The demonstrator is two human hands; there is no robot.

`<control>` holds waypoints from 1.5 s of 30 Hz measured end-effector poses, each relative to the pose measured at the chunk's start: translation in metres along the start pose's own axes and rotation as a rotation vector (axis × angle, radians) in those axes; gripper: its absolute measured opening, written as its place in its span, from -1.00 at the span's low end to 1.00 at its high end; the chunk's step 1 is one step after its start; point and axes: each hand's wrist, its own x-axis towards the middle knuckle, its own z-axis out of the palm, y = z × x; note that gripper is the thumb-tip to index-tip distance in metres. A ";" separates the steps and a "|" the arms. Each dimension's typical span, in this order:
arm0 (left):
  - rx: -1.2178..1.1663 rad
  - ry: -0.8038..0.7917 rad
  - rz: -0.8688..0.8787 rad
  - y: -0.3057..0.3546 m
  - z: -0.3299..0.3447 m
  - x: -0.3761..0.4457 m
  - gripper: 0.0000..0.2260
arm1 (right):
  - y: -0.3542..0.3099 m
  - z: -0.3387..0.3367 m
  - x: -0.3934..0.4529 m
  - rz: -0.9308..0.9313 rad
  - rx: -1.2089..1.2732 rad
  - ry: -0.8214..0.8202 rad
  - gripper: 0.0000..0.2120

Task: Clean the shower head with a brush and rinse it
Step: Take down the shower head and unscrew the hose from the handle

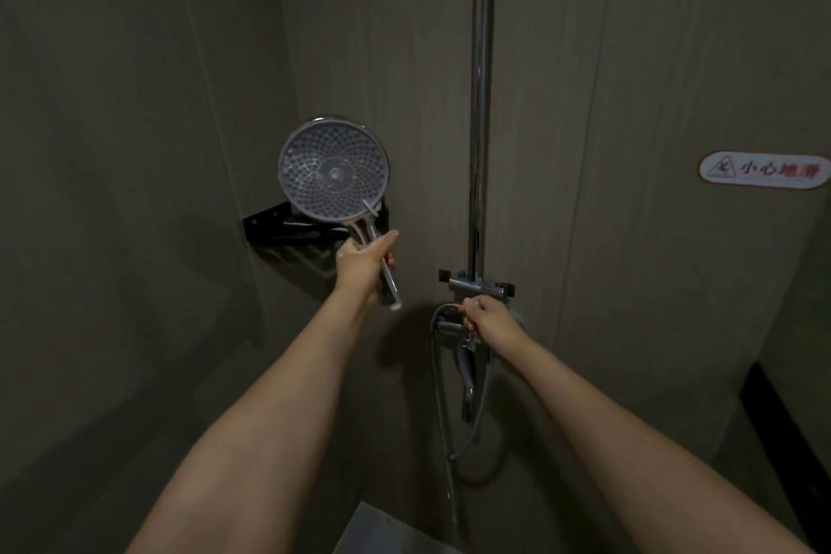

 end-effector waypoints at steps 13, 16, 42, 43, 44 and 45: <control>-0.168 -0.184 -0.108 -0.017 0.005 -0.002 -0.76 | -0.001 0.014 0.009 0.009 -0.174 0.018 -0.85; -0.172 -0.231 -0.119 -0.022 0.007 0.000 -0.79 | 0.003 0.011 0.011 -0.004 -0.175 0.081 -0.87; 0.018 -0.208 -0.085 -0.106 0.083 0.085 -0.83 | 0.048 -0.082 0.147 0.097 -0.310 0.311 -0.77; 0.020 -0.209 -0.089 -0.108 0.084 0.086 -0.83 | 0.048 -0.084 0.149 0.083 -0.318 0.284 -0.78; 0.021 -0.207 -0.092 -0.110 0.085 0.087 -0.82 | 0.048 -0.086 0.150 0.071 -0.336 0.261 -0.79; 0.020 -0.204 -0.097 -0.112 0.085 0.089 -0.82 | 0.047 -0.087 0.152 0.062 -0.353 0.245 -0.80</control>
